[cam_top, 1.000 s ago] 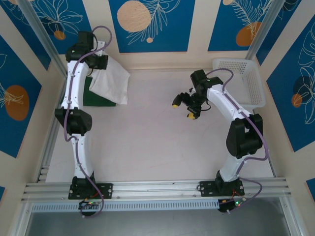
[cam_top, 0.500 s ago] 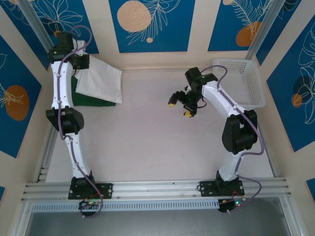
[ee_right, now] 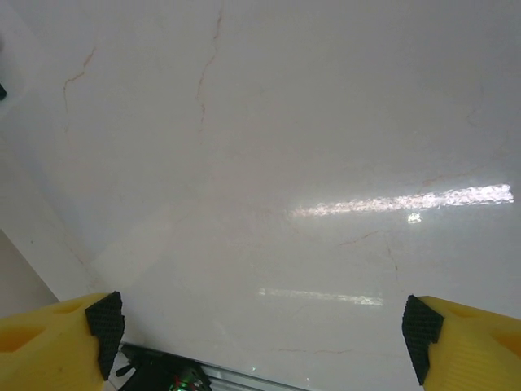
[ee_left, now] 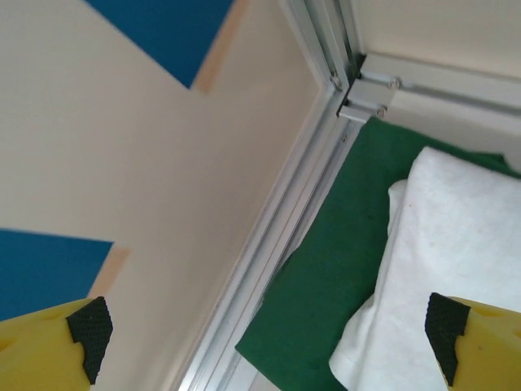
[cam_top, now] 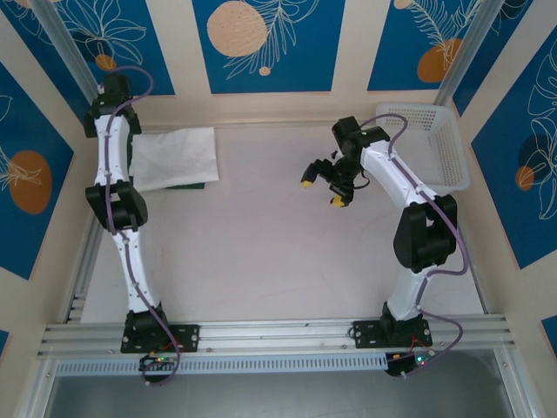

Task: Fold and stack the t-shirts

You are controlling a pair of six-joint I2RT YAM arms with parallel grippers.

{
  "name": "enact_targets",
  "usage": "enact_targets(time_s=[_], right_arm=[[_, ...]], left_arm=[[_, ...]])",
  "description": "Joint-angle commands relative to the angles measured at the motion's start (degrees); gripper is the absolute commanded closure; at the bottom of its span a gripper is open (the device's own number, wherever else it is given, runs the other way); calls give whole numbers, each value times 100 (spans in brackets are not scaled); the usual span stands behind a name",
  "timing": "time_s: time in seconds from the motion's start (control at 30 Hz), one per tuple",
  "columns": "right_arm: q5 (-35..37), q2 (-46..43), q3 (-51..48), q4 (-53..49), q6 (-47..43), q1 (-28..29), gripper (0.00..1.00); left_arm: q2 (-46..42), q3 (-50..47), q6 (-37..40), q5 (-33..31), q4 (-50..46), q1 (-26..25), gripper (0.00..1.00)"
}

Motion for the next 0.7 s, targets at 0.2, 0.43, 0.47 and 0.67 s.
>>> enact_targets(time_s=[0.2,0.43,0.47,0.67], right_arm=[[1422,-1085,-250,659,-41,-20,1],[3312,-2167,-1322,1324,57,-260,1],[3606,-2380,-1599,1479,21,-291,1],[4481,-3692,-3539,3315,-1449,-458,1]], left_arm=[[-3112,-3382,-2467,2192,1699,-35,0],[-5007,-6513,-2747,2581,3804,-467,0],[-5316,-7070,-2725,2467,4094,-537,0],[-7073,-9997,-2117,1684,5330,-533,0]])
